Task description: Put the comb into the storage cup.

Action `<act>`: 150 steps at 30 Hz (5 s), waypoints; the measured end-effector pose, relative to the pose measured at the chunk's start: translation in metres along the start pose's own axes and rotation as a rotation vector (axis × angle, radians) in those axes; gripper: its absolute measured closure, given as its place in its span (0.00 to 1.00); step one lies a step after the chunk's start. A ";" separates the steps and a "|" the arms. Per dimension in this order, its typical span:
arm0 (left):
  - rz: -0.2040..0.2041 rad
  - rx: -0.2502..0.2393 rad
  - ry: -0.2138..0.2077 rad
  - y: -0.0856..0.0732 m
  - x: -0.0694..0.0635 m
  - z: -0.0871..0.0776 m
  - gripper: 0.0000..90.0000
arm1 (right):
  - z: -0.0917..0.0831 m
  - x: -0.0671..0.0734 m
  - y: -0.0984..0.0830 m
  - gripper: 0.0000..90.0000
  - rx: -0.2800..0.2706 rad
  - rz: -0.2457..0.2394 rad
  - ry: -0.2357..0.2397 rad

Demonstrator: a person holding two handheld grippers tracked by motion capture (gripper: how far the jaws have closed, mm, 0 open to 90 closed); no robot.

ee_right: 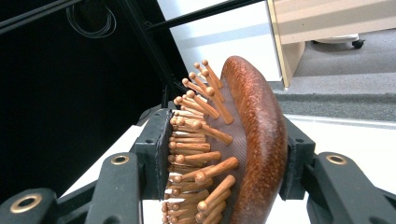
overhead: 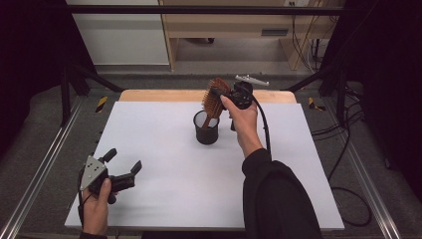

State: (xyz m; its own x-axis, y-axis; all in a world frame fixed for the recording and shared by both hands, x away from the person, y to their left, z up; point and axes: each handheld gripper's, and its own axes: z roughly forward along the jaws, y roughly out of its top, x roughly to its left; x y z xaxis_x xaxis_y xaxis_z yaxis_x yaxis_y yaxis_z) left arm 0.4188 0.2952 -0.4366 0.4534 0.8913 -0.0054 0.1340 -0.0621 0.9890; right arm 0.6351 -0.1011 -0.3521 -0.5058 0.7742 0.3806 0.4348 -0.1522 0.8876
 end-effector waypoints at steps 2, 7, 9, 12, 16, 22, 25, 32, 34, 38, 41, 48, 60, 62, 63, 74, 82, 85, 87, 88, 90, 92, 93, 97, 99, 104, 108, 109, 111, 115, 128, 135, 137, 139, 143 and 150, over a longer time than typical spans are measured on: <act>0.000 0.000 -0.001 0.000 0.000 0.000 0.02 | 0.000 -0.001 0.000 0.52 0.002 0.002 -0.001; 0.001 0.001 -0.003 0.000 0.000 0.000 0.02 | 0.000 -0.003 0.000 0.52 0.004 0.004 -0.008; 0.001 0.001 -0.003 0.000 0.000 0.000 0.02 | 0.001 -0.004 0.000 0.52 0.005 0.003 -0.008; 0.000 0.000 -0.002 0.000 -0.001 0.000 0.02 | 0.002 -0.005 0.001 0.52 0.007 0.002 -0.008; -0.001 0.000 -0.004 0.000 -0.001 0.001 0.02 | 0.002 -0.008 0.001 0.51 0.009 0.004 -0.014; -0.001 -0.001 -0.005 0.000 -0.001 0.001 0.02 | 0.002 -0.012 0.000 0.50 0.013 0.010 -0.019; 0.001 0.001 -0.006 0.000 -0.001 0.001 0.02 | 0.003 -0.013 0.000 0.50 0.014 0.010 -0.022; -0.002 -0.001 -0.006 0.000 -0.001 0.001 0.02 | 0.004 -0.015 0.000 0.48 0.017 0.011 -0.034; 0.000 0.002 -0.006 0.000 -0.001 0.001 0.02 | 0.004 -0.016 -0.001 0.47 0.020 0.007 -0.035; 0.001 0.002 -0.007 0.000 -0.001 0.001 0.02 | 0.004 -0.016 -0.001 0.46 0.024 0.009 -0.037; 0.000 0.003 -0.007 -0.001 -0.001 0.001 0.02 | 0.004 -0.017 -0.001 0.45 0.026 0.008 -0.037; 0.002 0.007 -0.010 -0.001 -0.002 0.001 0.02 | 0.004 -0.018 -0.001 0.42 0.035 0.012 -0.040; 0.012 0.007 -0.007 0.000 -0.002 0.001 0.02 | 0.003 -0.019 -0.001 0.37 0.049 0.008 -0.039; 0.012 0.007 -0.007 0.000 -0.002 0.001 0.02 | 0.003 -0.019 -0.002 0.36 0.052 0.008 -0.039; 0.012 0.006 -0.007 0.000 -0.002 0.001 0.02 | 0.003 -0.019 -0.002 0.35 0.054 0.008 -0.038; 0.012 0.006 -0.008 0.000 -0.002 0.001 0.02 | 0.004 -0.019 -0.002 0.29 0.066 0.014 -0.035; 0.012 0.007 -0.008 0.000 -0.002 0.001 0.02 | 0.004 -0.019 -0.002 0.20 0.077 0.008 -0.036; 0.012 0.007 -0.008 0.000 -0.002 0.001 0.02 | 0.003 -0.018 -0.002 0.17 0.082 0.008 -0.036; 0.012 0.007 -0.008 0.000 -0.002 0.001 0.02 | 0.003 -0.017 -0.002 0.15 0.085 0.005 -0.041; 0.012 0.007 -0.008 0.000 -0.002 0.001 0.02 | 0.002 -0.017 -0.002 0.14 0.085 0.003 -0.041; 0.012 0.007 -0.007 0.000 -0.002 0.001 0.02 | 0.001 -0.016 -0.002 0.12 0.087 -0.001 -0.040; 0.009 0.003 -0.005 0.000 -0.002 0.001 0.02 | 0.000 -0.014 -0.001 0.11 0.092 -0.006 -0.038; 0.007 0.003 -0.004 0.000 -0.001 0.001 0.02 | -0.001 -0.014 -0.001 0.10 0.093 -0.010 -0.039; 0.008 0.003 -0.003 0.000 -0.002 0.001 0.02 | -0.008 -0.012 0.002 0.09 0.086 -0.030 -0.052; 0.010 0.003 -0.005 0.000 -0.002 0.001 0.02 | -0.011 -0.011 0.004 0.08 0.081 -0.045 -0.058; 0.007 0.002 -0.001 0.000 -0.001 0.000 0.02 | -0.019 -0.008 0.008 0.08 0.066 -0.090 -0.081; 0.006 0.002 0.002 0.000 -0.001 0.000 0.02 | -0.032 -0.007 0.012 0.08 0.044 -0.118 -0.101; 0.007 0.002 0.002 0.000 -0.001 0.000 0.02 | -0.036 -0.007 0.013 0.08 0.039 -0.125 -0.106; 0.009 0.004 0.001 0.000 -0.002 0.000 0.02 | -0.041 -0.006 0.015 0.08 0.030 -0.135 -0.119; 0.009 0.004 0.002 0.000 -0.002 0.000 0.02 | -0.056 -0.004 0.021 0.10 -0.019 -0.147 -0.131; 0.006 0.007 0.009 0.000 -0.001 -0.002 0.02 | -0.093 -0.007 0.029 0.09 -0.070 -0.213 -0.125; 0.003 0.005 0.010 0.000 -0.001 -0.002 0.02 | -0.112 -0.008 0.033 0.09 -0.089 -0.247 -0.100; 0.004 0.006 0.010 0.000 -0.001 -0.002 0.02 | -0.117 -0.009 0.034 0.09 -0.101 -0.255 -0.106; 0.001 0.006 0.012 0.000 0.000 -0.003 0.02 | -0.122 -0.010 0.035 0.08 -0.114 -0.257 -0.109; 0.004 0.005 0.014 0.000 0.000 -0.003 0.02 | -0.130 -0.010 0.036 0.08 -0.139 -0.266 -0.113; 0.002 0.005 0.013 0.000 -0.001 -0.003 0.02 | -0.140 -0.012 0.032 0.05 -0.161 -0.304 -0.133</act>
State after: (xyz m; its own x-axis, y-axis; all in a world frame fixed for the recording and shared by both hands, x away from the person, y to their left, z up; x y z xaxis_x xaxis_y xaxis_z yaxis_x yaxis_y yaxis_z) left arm 0.4157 0.2962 -0.4365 0.4422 0.8969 -0.0019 0.1378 -0.0658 0.9883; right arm 0.5507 -0.2017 -0.2915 -0.4881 0.8703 0.0660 0.1514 0.0100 0.9884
